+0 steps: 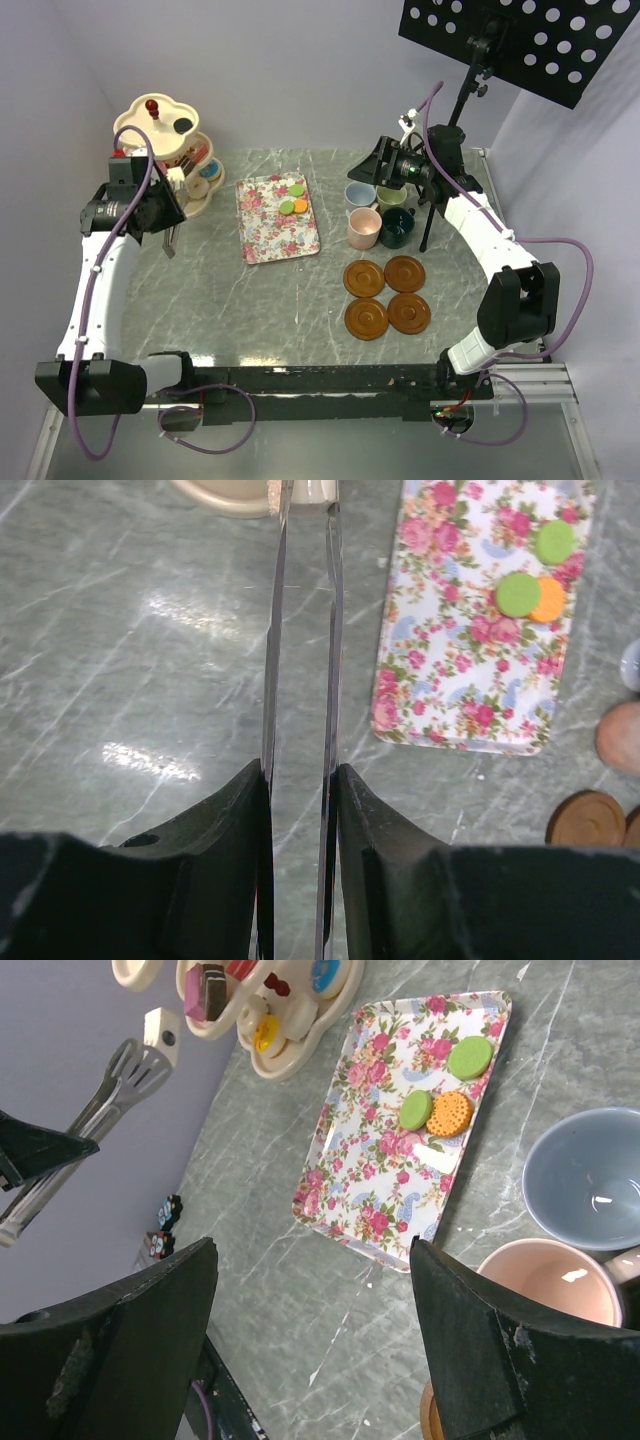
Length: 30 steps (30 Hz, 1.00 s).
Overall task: Serve the afternoon tea
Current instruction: Place the desert on the desert table.
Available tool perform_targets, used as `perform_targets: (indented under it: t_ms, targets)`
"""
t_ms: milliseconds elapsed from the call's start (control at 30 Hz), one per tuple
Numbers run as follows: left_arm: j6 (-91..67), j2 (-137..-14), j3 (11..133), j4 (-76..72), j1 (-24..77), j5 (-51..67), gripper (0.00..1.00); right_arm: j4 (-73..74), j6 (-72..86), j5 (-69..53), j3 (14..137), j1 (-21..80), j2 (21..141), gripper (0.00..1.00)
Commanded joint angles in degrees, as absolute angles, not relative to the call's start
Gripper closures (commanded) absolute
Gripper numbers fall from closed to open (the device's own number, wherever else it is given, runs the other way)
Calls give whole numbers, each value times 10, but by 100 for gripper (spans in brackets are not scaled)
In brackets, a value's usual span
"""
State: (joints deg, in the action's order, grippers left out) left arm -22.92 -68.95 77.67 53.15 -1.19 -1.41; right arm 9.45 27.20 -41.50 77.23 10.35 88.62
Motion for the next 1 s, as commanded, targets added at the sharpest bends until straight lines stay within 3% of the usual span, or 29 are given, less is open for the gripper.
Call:
perform_targets:
  t_ms: [0, 200, 367, 967]
  targets:
    - [-208, -675, 760, 515, -42, -33, 64, 71, 269, -425, 773, 99, 865, 16]
    - [-200, -689, 753, 452, -119, -19, 64, 68, 271, -426, 776, 99, 865, 16]
    - [-168, -726, 791, 430, -139, -35, 64, 69, 271, -427, 781, 98, 864, 16]
    - [-118, -852, 864, 352, -209, 90, 64, 77, 258, -425, 790, 99, 872, 16]
